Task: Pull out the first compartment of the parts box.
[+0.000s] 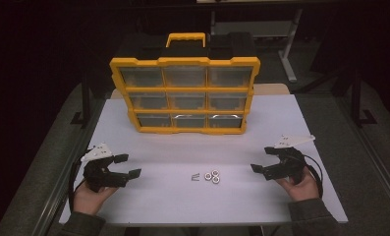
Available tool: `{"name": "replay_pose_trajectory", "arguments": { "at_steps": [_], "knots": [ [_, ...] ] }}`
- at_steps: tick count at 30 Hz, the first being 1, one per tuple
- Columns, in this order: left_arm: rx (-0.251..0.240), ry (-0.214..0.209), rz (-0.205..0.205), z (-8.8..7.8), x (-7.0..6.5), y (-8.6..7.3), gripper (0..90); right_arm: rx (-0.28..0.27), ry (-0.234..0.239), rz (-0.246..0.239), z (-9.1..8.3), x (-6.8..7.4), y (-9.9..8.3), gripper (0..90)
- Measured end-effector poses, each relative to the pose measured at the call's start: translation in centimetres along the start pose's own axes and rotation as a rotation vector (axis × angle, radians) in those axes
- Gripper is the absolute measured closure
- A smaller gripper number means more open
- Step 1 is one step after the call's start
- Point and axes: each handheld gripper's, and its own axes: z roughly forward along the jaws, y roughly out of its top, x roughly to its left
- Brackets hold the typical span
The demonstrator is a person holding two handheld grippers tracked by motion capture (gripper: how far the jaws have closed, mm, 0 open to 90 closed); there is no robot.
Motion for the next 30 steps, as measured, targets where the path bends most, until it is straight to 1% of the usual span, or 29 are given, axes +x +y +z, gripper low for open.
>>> {"name": "replay_pose_trajectory", "arguments": {
  "at_steps": [4,5,7,9,11,12,14,15,16,21,22,23,27,28,29,30],
  "knots": [
    [0.029,0.006,0.004,0.3,0.1,-0.1,21.4,0.000,-0.003,0.008,0.1,0.0,0.0,13.9],
    [0.038,0.008,0.010,0.4,0.1,-0.1,21.4,0.001,-0.004,0.000,0.1,0.0,-0.1,13.8],
    [0.039,0.012,0.013,0.4,0.2,-0.2,21.5,0.012,0.002,0.000,0.3,0.0,-0.1,13.9],
    [0.028,0.002,0.000,0.3,0.3,-0.2,21.5,0.024,0.003,0.008,0.5,0.1,0.0,13.9],
    [0.030,0.004,0.007,0.3,0.3,-0.2,21.5,0.024,0.005,0.001,0.6,0.2,0.0,13.8],
    [0.026,0.015,0.009,0.2,0.4,-0.2,21.5,0.025,-0.001,0.000,0.7,0.5,0.2,13.8],
    [0.028,0.008,0.008,0.1,0.5,-0.2,21.6,0.018,0.000,-0.010,0.8,0.7,0.3,13.9],
    [0.027,0.005,0.001,0.1,0.5,-0.2,21.6,0.018,0.000,-0.010,0.8,0.7,0.3,13.9],
    [0.016,0.001,-0.004,0.0,0.6,-0.2,22.0,0.012,-0.002,-0.025,0.7,0.8,0.5,13.9],
    [0.020,-0.009,-0.012,0.1,0.8,-0.2,23.5,0.019,0.000,-0.014,0.7,0.7,0.5,13.8],
    [0.023,-0.021,-0.024,0.3,0.9,-0.3,24.1,0.009,0.001,-0.004,0.7,0.5,0.5,13.8],
    [0.036,-0.029,-0.033,0.4,1.0,-0.4,24.1,0.008,0.001,-0.003,0.7,0.5,0.5,13.8],
    [0.040,-0.037,-0.040,0.5,1.0,-0.4,24.1,-0.006,-0.001,0.002,0.6,0.6,0.5,13.8],
    [0.039,-0.048,-0.039,0.4,0.9,-0.3,24.1,-0.014,0.004,0.013,0.6,0.6,0.6,13.9],
    [0.031,-0.064,-0.037,0.4,0.9,-0.2,24.7,-0.012,0.005,0.015,0.6,0.7,0.6,13.9],
    [0.024,-0.070,-0.038,0.4,0.7,0.0,25.0,-0.010,0.006,0.011,0.6,0.7,0.7,13.9]
  ]
}}
